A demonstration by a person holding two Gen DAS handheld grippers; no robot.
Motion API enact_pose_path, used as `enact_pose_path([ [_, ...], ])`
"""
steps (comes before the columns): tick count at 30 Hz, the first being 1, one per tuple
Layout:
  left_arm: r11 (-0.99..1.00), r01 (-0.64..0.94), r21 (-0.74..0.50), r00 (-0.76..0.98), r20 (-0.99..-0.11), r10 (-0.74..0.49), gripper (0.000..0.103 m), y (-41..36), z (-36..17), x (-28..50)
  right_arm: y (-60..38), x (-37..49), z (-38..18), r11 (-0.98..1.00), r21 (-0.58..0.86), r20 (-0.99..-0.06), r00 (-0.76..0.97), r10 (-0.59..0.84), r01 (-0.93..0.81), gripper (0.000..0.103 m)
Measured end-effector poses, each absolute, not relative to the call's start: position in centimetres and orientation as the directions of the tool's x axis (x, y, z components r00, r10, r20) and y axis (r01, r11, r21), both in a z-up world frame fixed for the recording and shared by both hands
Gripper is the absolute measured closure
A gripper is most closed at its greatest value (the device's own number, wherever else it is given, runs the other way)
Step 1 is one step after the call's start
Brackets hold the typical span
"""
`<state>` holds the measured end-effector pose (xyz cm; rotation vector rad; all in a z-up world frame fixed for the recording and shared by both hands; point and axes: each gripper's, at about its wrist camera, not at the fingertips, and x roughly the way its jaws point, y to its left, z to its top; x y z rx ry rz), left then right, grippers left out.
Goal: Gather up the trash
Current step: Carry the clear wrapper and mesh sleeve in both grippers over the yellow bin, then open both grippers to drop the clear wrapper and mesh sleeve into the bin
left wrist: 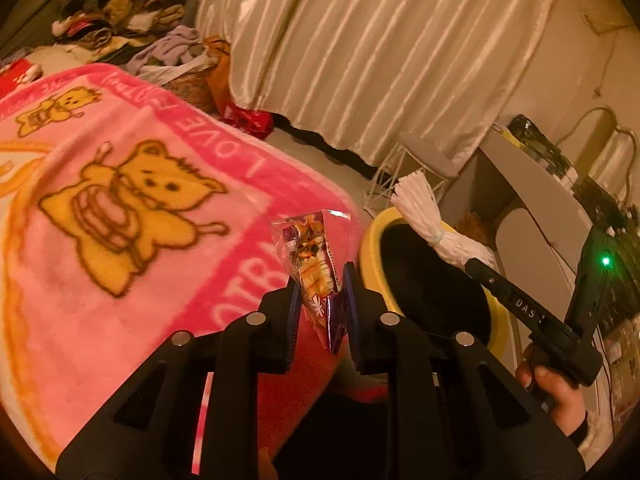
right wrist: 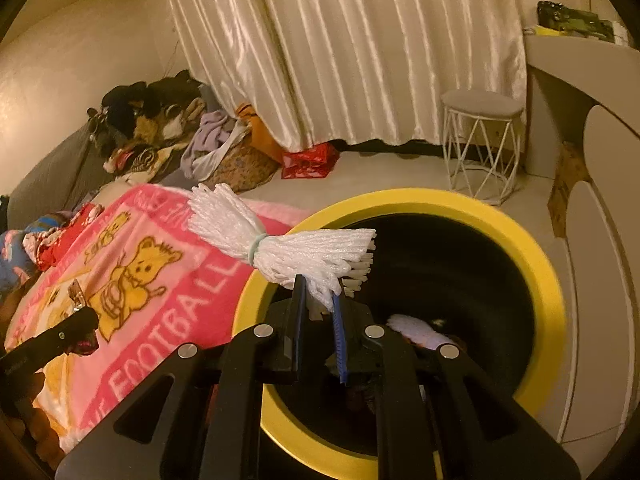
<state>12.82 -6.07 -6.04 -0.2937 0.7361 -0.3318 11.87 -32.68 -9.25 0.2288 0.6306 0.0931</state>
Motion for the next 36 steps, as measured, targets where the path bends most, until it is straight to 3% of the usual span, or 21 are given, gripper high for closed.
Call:
enact_pose_path([
  [19,0.875,0.365,-0.318,0.625,-0.613,-0.483,0.088,-14.3,-6.2,14.9,-37.8,10.4,-10.2,0.974,0.152,-0.649,0.76,-0.03,0.168,0.089],
  [25,0.851,0.414,-0.325,0.579,-0.628,-0.521,0.087,-17.3,-7.2,16.7,-38.8,10.1,-10.7,0.971,0.151,-0.664,0.747,-0.041,0.188,0.085],
  [27,0.846,0.426,-0.322,0.565,-0.635,-0.527,0.086,-18.3,-7.6,17.3,-39.2,10.0,-10.9,0.969,0.153,-0.669,0.742,-0.043,0.194,0.078],
  [31,0.836,0.453,-0.308,0.535,-0.656,-0.532,0.075,-20.0,-8.6,18.4,-40.0,9.5,-11.1,0.961,0.181,-0.675,0.738,-0.032,0.207,0.064],
  [36,0.84,0.458,-0.291,0.53,-0.669,-0.521,0.05,-20.2,-8.9,18.5,-40.6,8.5,-11.0,0.951,0.206,-0.665,0.746,-0.037,0.23,0.043],
])
